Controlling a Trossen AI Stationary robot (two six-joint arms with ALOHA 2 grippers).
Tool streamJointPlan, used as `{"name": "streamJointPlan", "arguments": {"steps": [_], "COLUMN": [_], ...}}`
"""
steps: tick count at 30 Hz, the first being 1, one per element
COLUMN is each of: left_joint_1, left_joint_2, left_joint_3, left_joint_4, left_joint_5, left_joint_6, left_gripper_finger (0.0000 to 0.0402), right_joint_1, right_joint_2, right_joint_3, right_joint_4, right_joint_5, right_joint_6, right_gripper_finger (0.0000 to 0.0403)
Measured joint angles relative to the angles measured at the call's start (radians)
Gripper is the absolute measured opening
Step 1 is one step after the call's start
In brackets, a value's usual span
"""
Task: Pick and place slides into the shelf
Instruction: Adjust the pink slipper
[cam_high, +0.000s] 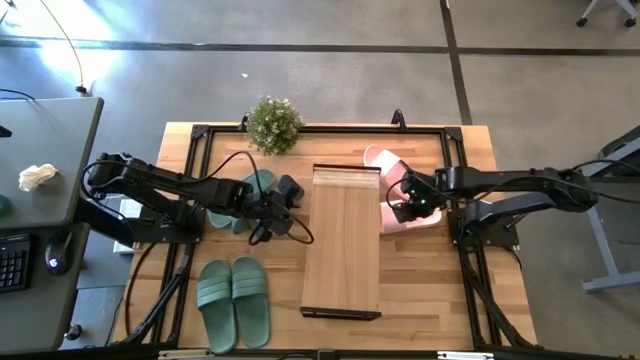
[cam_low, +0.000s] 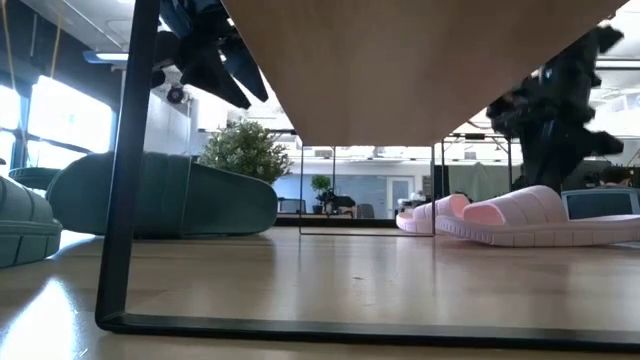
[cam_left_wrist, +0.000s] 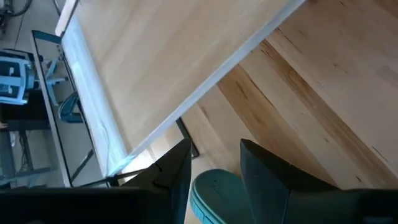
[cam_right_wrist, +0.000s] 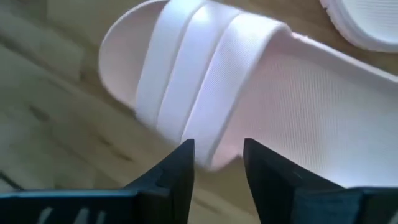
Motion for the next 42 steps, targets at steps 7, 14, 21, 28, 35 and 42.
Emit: {"name": "streamJointPlan", "arguments": {"steps": [7,14,21,28,35,42], "left_joint_1": [0.0,0.0,0.001,0.0,0.0,0.0], "left_joint_2": [0.001,0.001,0.001,0.001,0.001,0.001], "left_joint_3": [0.0,0.0,0.0,0.0,0.0,0.0], "left_joint_4": [-0.003,-0.002,-0.002,-0.002,-0.002,-0.002], "left_joint_5": [0.001,0.001,0.0,-0.001,-0.001,-0.002], "left_joint_6": [-0.016,-0.016,-0.017,-0.017,-0.017,-0.016], "left_gripper_finger": [0.0122,0.0122,0.0122,0.0122,0.0122,0.0122], "right_joint_1": [-0.008,-0.008,-0.008,-0.008,-0.008,-0.008], "right_joint_2": [0.0,0.041,0.121,0.127,0.127,0.127], "right_joint_3": [-0.097,-0.101,-0.101,-0.101,-0.101,-0.101], "right_joint_4": [0.25,0.374,0.513,0.557,0.603,0.571], "right_joint_5": [-0.025,-0.009,-0.025,-0.025,-0.025,-0.003], "right_joint_6": [0.056,0.081,0.073,0.079,0.105,0.099], "right_gripper_finger": [0.0108,0.008,0.0062,0.0061,0.0061,0.007]}}
